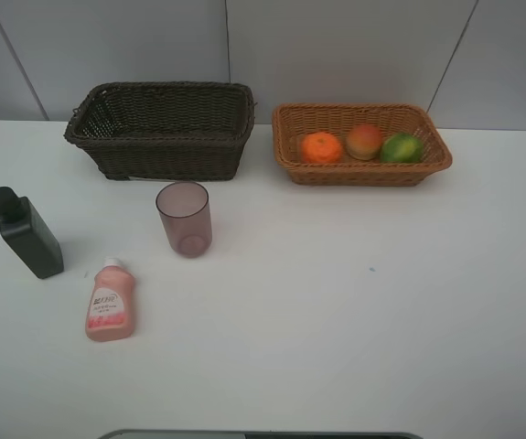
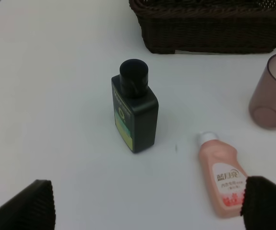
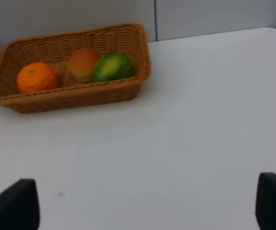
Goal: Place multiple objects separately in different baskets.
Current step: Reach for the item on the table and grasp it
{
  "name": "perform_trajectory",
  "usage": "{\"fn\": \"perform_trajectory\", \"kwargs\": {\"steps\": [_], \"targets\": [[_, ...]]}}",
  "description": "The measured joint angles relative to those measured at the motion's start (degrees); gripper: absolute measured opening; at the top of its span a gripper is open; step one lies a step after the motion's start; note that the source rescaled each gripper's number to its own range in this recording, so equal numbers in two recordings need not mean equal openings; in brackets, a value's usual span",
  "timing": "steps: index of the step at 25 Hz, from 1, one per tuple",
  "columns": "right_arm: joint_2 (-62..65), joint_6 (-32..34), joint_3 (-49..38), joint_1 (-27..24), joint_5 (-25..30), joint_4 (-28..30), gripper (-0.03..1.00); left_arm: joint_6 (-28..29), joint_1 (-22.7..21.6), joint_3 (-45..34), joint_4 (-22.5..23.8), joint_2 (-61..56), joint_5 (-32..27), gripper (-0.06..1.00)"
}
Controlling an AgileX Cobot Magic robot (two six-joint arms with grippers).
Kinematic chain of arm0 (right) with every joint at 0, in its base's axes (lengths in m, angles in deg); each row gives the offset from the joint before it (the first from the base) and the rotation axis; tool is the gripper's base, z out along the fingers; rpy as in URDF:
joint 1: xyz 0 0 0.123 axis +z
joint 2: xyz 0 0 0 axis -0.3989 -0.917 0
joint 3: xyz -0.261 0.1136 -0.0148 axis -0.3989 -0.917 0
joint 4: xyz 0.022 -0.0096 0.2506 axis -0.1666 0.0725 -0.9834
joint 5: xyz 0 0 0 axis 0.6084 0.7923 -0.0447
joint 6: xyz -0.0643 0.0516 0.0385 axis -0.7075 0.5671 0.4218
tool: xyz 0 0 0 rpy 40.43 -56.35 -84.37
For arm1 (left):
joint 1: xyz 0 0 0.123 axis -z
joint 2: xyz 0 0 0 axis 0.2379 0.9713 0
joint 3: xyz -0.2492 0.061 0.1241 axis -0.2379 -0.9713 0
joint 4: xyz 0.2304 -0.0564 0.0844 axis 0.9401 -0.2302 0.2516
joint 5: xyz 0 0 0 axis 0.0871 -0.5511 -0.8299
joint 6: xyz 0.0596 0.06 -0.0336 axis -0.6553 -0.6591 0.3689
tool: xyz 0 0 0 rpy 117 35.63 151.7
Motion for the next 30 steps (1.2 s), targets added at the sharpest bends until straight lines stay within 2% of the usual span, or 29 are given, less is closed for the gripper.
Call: {"fn": "perform_trajectory", "kwargs": {"steps": [3, 11, 16, 30], "targets": [[0.0, 0.0, 0.0, -1.7, 0.0, 0.0, 1.0, 0.0, 0.0, 0.0, 0.0, 0.0, 0.0, 1.0], [0.0, 0.0, 0.0, -1.7, 0.0, 0.0, 1.0, 0.0, 0.0, 0.0, 0.0, 0.0, 0.0, 1.0], [0.0, 0.0, 0.0, -1.7, 0.0, 0.0, 1.0, 0.0, 3.0, 0.0, 0.0, 0.0, 0.0, 1.0], [0.0, 0.0, 0.0, -1.7, 0.0, 0.0, 1.0, 0.0, 3.0, 0.0, 0.0, 0.0, 0.0, 1.0]]}}
